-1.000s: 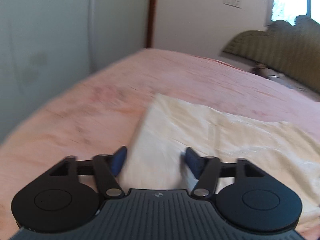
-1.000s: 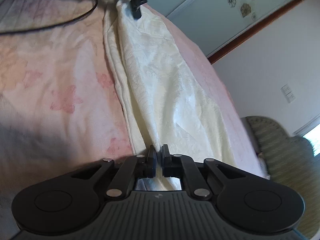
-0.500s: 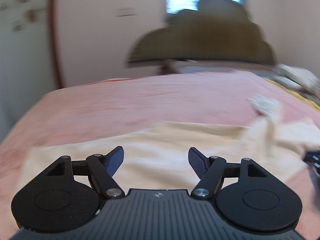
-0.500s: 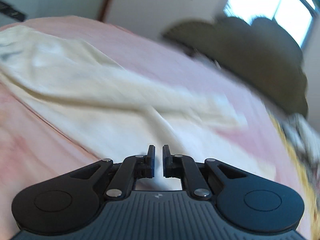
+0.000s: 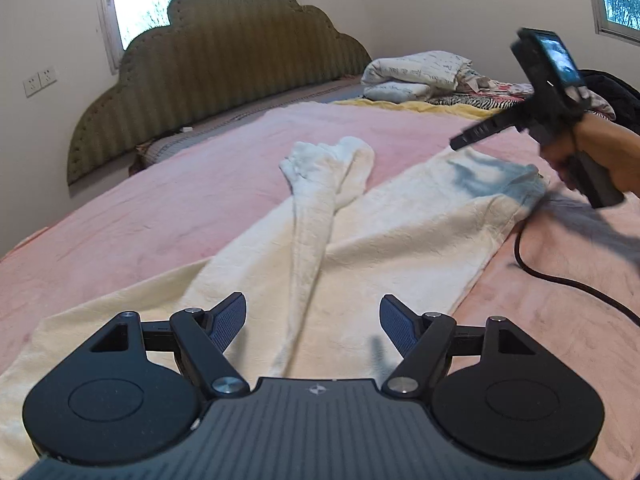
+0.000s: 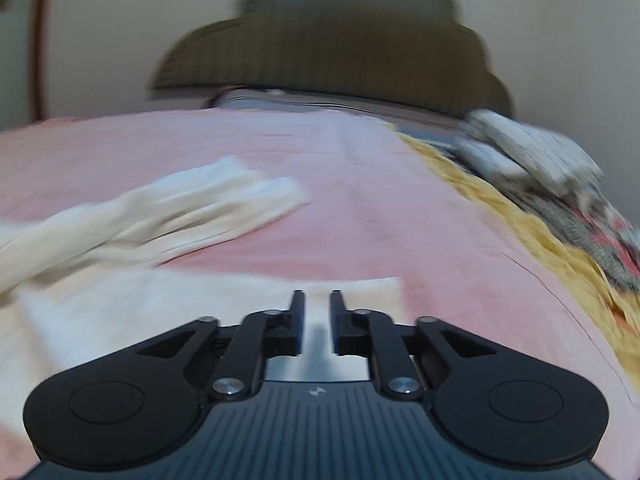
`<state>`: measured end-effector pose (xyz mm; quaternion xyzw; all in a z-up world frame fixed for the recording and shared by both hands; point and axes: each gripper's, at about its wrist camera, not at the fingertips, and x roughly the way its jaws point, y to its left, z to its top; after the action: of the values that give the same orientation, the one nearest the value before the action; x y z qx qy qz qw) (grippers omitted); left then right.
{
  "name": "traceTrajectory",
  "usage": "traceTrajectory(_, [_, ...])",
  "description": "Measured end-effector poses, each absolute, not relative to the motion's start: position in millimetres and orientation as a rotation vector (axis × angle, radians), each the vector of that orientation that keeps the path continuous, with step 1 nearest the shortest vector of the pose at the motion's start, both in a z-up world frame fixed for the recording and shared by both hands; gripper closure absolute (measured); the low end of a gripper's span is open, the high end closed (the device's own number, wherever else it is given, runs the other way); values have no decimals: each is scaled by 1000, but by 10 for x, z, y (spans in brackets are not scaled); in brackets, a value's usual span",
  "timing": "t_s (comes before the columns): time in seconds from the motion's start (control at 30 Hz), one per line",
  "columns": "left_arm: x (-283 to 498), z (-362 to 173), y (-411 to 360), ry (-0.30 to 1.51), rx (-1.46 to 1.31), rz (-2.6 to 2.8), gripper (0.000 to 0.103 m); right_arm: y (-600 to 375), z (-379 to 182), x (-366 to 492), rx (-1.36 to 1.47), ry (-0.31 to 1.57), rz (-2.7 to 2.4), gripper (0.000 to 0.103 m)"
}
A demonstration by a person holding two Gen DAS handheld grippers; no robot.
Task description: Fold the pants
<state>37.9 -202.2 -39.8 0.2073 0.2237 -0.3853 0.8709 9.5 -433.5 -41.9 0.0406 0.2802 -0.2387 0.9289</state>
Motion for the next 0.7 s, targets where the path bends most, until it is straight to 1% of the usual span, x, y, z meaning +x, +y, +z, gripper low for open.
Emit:
traceTrajectory(0.03, [411,-426,-2047,473,431,-817,26,-4520,-455,127,151,565,-517,60])
traceTrajectory(0.07, [427,-443,-2074,473,428,-829,26,-4685,-483,146,220,556,-515,56])
traceTrajectory(0.13, [446,-466,-2114,474,423,-847,26,-4942,-578,218,330,589,-472,56])
traceTrajectory(0.17, [462,-468,-2146,477,416,-856,27,-5003,-627,246,356,609,-443,58])
traceTrajectory(0.2, [476,-473,-2157,480,407,-863,27,-5011,-669,260,355,610,-419,65])
traceTrajectory(0.23, [494,-475,-2169,481,400,-868,27,-5002,-684,265,334,610,-404,83])
traceTrajectory(0.27, [516,-479,-2198,483,394,-868,27,-4993,-681,264,315,608,-395,89])
traceTrajectory(0.3, [534,-490,-2232,485,389,-865,27,-4988,-668,253,300,596,-392,92])
traceTrajectory(0.37, [584,-515,-2276,501,373,-863,31,-4959,-612,262,238,577,-408,92])
traceTrajectory(0.43, [627,-538,-2313,521,360,-845,35,-4935,-629,354,190,596,-429,92])
traceTrajectory(0.5, [657,-548,-2338,523,364,-816,37,-4900,-675,447,148,638,-451,86])
traceTrajectory(0.53, [668,-550,-2341,519,363,-809,38,-4880,-641,475,116,643,-489,73])
traceTrajectory(0.57, [677,-537,-2336,512,359,-800,39,-4834,-593,476,78,639,-556,64])
traceTrajectory(0.63, [707,-531,-2338,506,351,-782,42,-4658,-411,409,2,529,-718,59])
traceTrajectory(0.7, [759,-532,-2349,518,344,-769,49,-4454,-200,375,27,435,-663,58])
